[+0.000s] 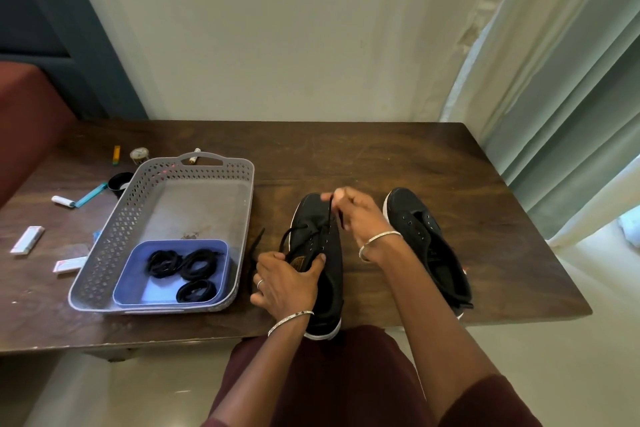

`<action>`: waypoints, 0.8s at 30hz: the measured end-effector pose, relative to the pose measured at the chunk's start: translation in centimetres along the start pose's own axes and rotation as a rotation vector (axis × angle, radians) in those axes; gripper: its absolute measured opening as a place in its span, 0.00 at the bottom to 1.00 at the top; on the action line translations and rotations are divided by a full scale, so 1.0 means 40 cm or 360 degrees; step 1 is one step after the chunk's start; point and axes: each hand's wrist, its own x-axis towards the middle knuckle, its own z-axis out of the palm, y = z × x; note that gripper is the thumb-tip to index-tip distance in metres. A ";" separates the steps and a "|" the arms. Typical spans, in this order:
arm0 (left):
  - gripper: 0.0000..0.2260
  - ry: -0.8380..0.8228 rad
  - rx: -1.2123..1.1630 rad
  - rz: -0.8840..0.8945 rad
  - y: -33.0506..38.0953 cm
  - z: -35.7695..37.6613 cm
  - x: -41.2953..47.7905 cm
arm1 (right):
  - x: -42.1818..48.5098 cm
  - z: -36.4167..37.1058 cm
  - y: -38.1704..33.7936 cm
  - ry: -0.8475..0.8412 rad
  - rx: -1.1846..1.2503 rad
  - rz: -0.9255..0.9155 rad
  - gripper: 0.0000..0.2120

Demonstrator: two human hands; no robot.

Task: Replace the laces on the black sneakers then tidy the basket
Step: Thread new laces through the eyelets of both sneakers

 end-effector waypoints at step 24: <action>0.32 -0.0042 -0.0037 -0.0020 0.000 -0.002 0.000 | -0.009 0.002 -0.073 -0.0008 0.0045 -0.0017 0.14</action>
